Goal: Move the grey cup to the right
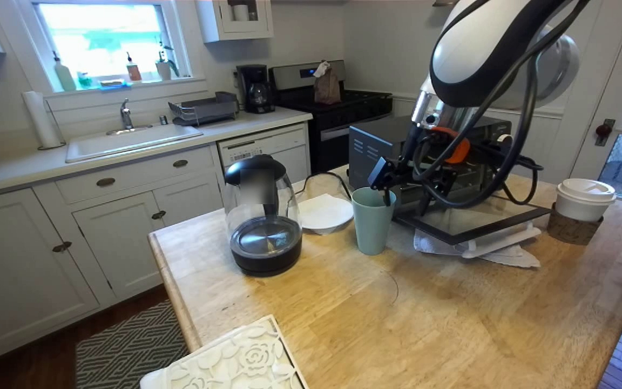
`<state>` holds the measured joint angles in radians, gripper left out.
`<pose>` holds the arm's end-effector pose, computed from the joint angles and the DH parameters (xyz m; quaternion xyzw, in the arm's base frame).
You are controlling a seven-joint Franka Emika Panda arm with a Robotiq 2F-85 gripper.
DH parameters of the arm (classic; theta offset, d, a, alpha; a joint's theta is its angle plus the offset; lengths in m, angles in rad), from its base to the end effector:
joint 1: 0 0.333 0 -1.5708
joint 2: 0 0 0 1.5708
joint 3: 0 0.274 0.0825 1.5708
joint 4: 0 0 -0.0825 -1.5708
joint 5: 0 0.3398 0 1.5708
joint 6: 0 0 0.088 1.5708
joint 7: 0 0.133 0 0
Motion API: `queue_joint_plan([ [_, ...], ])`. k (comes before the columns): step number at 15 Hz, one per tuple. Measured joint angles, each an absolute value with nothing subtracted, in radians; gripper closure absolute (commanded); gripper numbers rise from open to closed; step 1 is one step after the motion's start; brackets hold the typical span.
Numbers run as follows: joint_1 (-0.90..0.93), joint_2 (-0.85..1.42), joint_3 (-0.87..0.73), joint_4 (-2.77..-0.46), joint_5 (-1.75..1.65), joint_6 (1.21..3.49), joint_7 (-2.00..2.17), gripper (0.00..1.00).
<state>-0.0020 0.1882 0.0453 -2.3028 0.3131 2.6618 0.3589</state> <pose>0.5122 0.0173 0.2498 -0.9507 0.2854 -0.0646 0.1026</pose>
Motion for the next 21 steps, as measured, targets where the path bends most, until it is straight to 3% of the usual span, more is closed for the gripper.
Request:
queue_joint_plan([
  [3, 0.011, 0.198, 0.033, -2.278, 0.299, 2.662, 0.392, 0.69],
  [4, 0.013, 0.199, 0.029, -2.272, 0.297, 2.662, 0.399, 0.25],
  [6, 0.015, 0.196, 0.023, -2.267, 0.296, 2.658, 0.402, 0.28],
  [10, 0.015, 0.158, 0.017, -2.267, 0.292, 2.624, 0.403, 0.03],
  [12, 0.015, 0.142, 0.014, -2.267, 0.292, 2.626, 0.406, 0.00],
  [17, 0.016, 0.164, -0.014, -2.250, 0.240, 2.636, 0.513, 0.00],
  [18, 0.016, 0.180, -0.019, -2.242, 0.225, 2.636, 0.536, 0.25],
  [19, 0.017, 0.198, -0.023, -2.232, 0.213, 2.636, 0.555, 0.26],
  [21, 0.024, 0.237, -0.026, -2.208, 0.199, 2.636, 0.580, 0.41],
])
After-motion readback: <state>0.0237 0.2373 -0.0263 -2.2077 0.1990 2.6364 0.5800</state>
